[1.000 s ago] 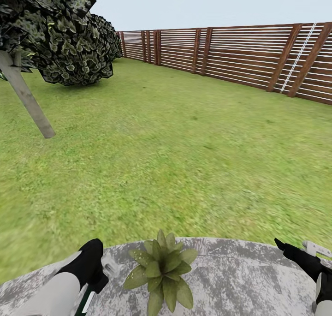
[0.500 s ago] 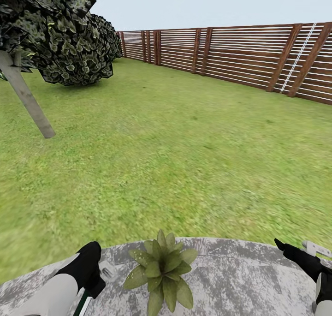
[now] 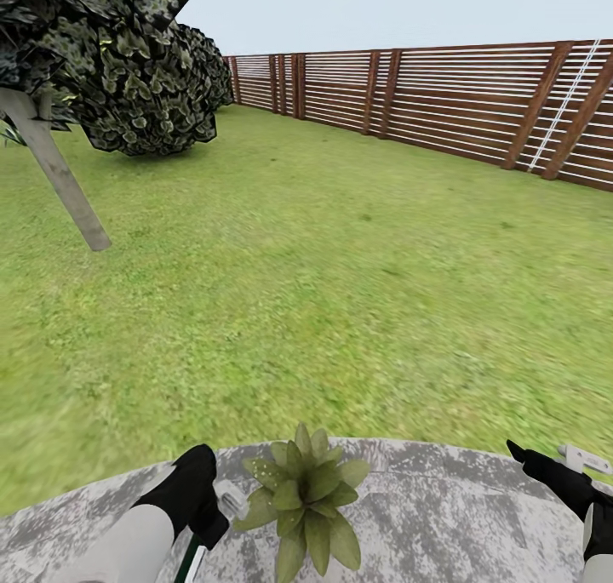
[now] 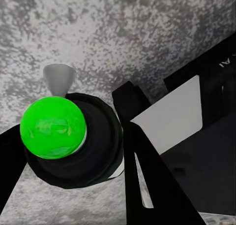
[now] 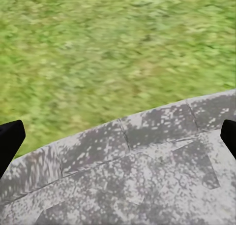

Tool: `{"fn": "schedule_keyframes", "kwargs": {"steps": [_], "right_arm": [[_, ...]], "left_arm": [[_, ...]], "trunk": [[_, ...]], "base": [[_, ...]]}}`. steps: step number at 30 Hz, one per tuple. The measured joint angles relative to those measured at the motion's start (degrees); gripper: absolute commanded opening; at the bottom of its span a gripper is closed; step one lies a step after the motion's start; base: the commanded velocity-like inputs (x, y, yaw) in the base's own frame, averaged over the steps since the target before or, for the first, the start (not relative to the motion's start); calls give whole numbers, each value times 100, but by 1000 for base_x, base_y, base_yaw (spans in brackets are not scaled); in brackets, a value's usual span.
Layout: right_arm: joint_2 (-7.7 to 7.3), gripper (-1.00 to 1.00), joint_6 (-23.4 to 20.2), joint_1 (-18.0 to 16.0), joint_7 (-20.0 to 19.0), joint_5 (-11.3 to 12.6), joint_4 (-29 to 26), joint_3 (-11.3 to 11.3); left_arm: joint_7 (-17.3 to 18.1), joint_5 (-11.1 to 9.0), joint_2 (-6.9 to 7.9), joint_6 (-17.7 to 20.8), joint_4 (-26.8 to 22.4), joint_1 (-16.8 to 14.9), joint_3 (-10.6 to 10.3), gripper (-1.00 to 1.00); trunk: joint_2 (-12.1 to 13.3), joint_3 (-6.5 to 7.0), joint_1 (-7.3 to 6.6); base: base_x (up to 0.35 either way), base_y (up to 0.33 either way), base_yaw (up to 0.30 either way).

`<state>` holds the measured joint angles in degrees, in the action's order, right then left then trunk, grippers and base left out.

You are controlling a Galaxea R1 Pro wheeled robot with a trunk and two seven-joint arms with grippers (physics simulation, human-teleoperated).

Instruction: Pick up the pesticide atomizer in the garden and spray insectifuge to fully cover both potted plants in the garden.

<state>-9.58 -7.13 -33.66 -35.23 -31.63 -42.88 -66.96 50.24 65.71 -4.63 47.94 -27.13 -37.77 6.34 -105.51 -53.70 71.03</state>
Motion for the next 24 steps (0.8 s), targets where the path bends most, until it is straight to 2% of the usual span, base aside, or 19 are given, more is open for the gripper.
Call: {"fn": "schedule_keyframes", "kwargs": {"steps": [4, 8, 15, 18, 20, 24], "right_arm": [[-1, 100, 0, 0, 0, 0, 1, 0], [-1, 100, 0, 0, 0, 0, 0, 0], [-2, 100, 0, 0, 0, 0, 0, 0], [-1, 100, 0, 0, 0, 0, 1, 0], [-2, 100, 0, 0, 0, 0, 0, 0], [-1, 100, 0, 0, 0, 0, 2, 0]], "left_arm": [[-30, 7, 31, -11, -7, 0, 27, -100], [-47, 15, 193, -10, -292, -1, 38, -100], [-44, -9, 202, 15, -460, 1, 118, -100], [-44, -9, 205, 19, -468, 1, 226, -100], [-44, -7, 205, 14, -489, 1, 432, -100], [-44, -9, 203, 14, -492, 1, 519, -100]], "trunk": [[0, 0, 0], [0, 0, 0], [0, 0, 0], [0, 0, 0], [0, 0, 0], [0, 0, 0]], "base": [[0, 0, 1], [0, 0, 0], [0, 0, 0], [0, 0, 0], [0, 0, 0], [0, 0, 0]]}}
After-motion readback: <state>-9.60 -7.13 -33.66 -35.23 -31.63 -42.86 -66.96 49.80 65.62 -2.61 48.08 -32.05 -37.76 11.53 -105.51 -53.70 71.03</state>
